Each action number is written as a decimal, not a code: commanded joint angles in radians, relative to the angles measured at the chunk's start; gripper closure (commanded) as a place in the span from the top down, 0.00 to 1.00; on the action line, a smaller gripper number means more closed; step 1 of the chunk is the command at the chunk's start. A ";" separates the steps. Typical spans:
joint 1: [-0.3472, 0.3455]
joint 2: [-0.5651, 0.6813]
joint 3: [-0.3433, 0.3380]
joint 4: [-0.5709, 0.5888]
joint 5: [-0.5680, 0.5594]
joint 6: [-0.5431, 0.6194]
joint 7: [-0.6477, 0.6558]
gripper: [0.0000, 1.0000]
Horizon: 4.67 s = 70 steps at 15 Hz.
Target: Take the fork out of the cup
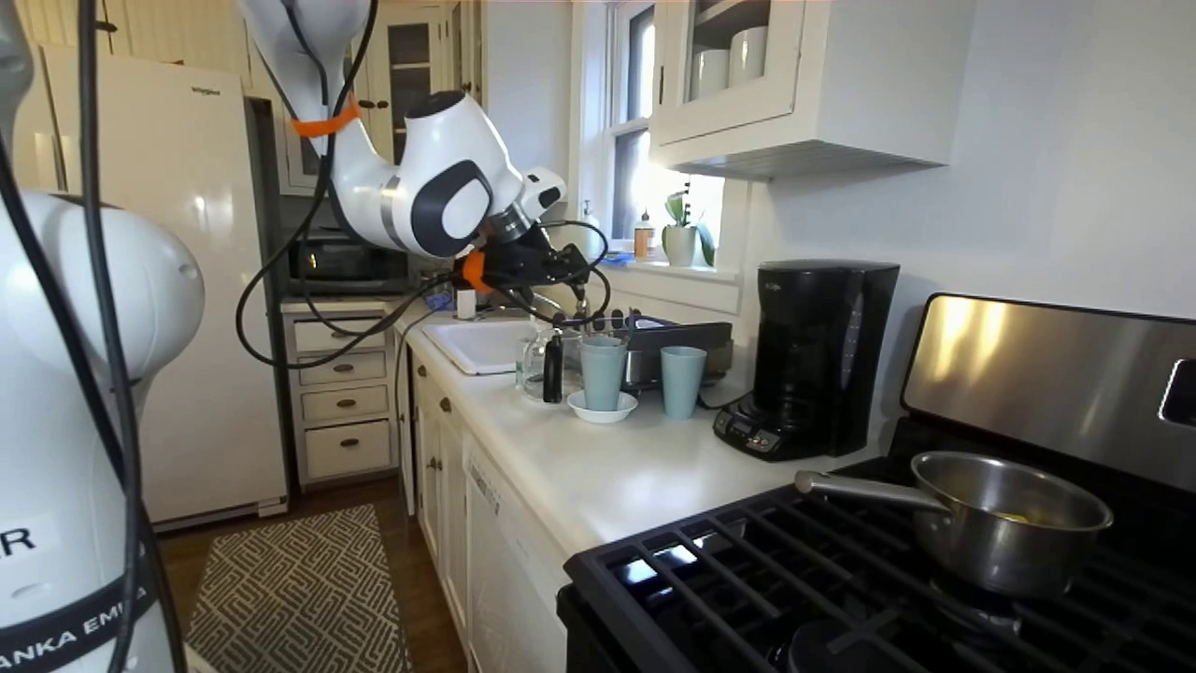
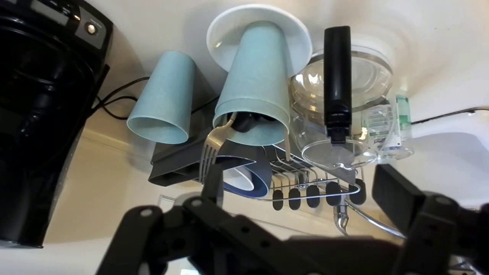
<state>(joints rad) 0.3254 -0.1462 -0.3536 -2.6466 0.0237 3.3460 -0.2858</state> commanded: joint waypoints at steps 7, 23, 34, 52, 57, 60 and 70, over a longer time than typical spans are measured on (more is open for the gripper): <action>0.527 -0.169 -0.665 -0.119 -0.497 0.169 0.236 1.00; 1.408 -0.569 -1.664 0.328 -0.636 0.118 0.027 1.00; 1.525 -0.786 -1.657 0.503 -0.536 0.069 -0.205 1.00; 1.640 -0.783 -1.754 0.593 -0.515 0.127 -0.220 0.00; 1.624 -0.776 -1.738 0.576 -0.524 0.138 -0.225 0.01; 1.610 -0.756 -1.718 0.557 -0.527 0.141 -0.226 0.01; 1.546 -0.647 -1.674 0.491 -0.499 0.174 -0.211 0.01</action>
<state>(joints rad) 1.9050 -0.8441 -2.0448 -2.1074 -0.5091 3.4953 -0.4888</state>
